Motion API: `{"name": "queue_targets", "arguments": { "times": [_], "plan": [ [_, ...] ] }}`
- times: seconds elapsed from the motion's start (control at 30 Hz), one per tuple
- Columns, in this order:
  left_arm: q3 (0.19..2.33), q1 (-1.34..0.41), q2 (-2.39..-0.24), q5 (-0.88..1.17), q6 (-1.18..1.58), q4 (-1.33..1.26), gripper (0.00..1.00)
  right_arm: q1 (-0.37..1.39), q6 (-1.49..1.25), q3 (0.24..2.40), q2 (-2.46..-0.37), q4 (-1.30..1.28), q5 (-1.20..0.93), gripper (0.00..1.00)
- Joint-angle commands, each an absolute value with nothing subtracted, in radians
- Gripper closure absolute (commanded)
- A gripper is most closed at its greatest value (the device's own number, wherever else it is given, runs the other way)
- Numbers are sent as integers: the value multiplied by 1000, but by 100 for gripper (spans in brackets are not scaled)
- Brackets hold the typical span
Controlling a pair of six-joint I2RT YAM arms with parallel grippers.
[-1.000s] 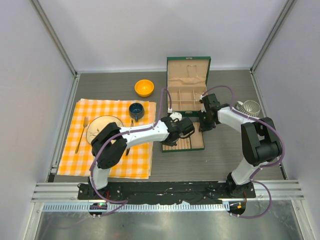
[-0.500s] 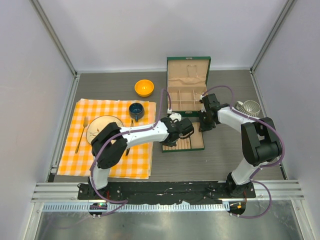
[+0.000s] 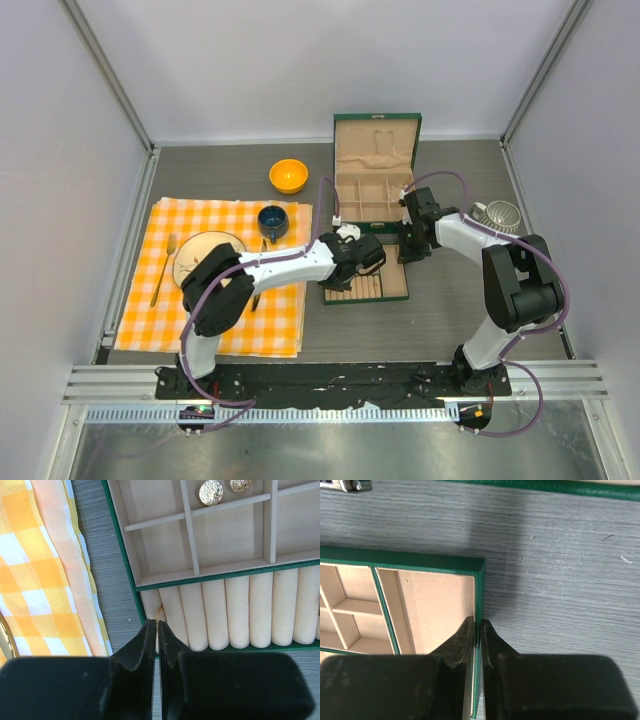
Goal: Organize the mixed jewelry
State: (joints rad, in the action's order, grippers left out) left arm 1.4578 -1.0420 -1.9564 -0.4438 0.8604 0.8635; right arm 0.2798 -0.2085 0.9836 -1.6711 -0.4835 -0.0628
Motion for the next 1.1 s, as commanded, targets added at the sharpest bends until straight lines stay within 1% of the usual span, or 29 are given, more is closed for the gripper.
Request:
{"name": "queue_targets", "arguments": {
  "times": [0.0, 0.47, 1.07],
  "plan": [
    [1480, -1035, -1942, -430, 867, 838, 92, 284, -202, 991, -1695, -410, -74, 96],
    [1491, -1039, -1959, -410, 865, 830, 95, 284, -199, 985, -1689, -411, -74, 96],
    [1476, -1035, -1967, -414, 865, 818, 94, 284, -193, 977, -1681, -408, -71, 96]
  ]
}}
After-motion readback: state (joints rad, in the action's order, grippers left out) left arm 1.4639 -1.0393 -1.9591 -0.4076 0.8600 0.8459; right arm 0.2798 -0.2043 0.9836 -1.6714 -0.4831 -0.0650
